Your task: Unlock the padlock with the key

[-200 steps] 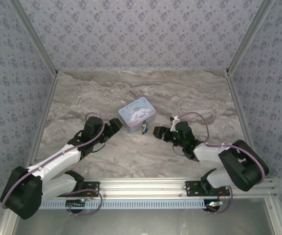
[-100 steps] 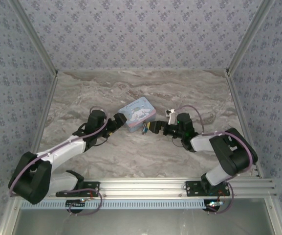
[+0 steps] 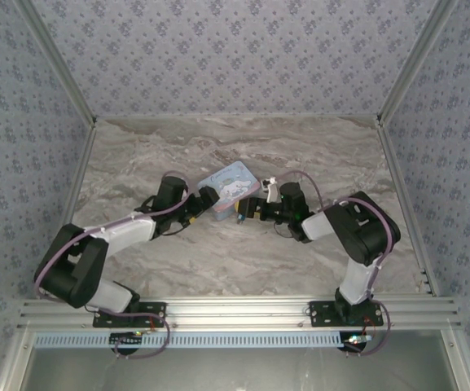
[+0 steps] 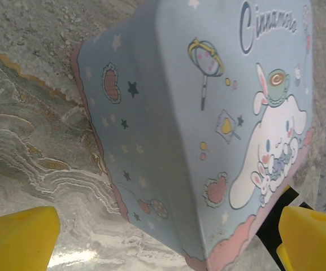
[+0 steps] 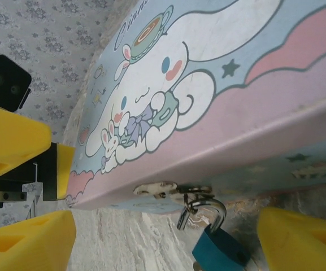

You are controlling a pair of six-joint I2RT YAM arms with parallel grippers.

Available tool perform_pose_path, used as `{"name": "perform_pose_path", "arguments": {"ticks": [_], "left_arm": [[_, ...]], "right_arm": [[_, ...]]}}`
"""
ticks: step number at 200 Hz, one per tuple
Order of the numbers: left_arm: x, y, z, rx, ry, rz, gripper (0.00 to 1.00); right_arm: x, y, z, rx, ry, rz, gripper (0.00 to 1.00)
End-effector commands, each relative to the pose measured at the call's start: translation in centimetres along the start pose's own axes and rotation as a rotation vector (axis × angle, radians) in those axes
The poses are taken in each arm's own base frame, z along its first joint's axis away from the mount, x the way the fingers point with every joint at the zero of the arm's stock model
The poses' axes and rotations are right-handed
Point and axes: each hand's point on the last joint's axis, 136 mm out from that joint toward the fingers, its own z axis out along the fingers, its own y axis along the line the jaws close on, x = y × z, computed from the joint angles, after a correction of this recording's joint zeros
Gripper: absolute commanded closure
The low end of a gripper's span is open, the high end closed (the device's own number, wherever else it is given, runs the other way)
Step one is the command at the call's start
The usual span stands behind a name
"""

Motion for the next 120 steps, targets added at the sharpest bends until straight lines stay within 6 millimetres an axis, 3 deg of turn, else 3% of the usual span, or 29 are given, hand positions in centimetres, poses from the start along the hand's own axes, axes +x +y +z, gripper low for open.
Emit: {"name": "perform_pose_path", "arguments": {"ticks": [1,44,120], "left_arm": [[-0.8,-1.6,0.5,0.045,0.002,0.028,0.01],[-0.4,-0.4,1.4,0.015,0.017,0.014,0.01],[0.4,1.2,2.3,-0.017,0.034,-0.004,0.01]], "right_arm": [[-0.2,0.0,0.9,-0.010,0.005,-0.011,0.16],[0.1,-0.3,1.9,-0.009,0.021,-0.008,0.18],[0.8,0.2,2.2,-0.068,0.042,-0.007,0.40]]}}
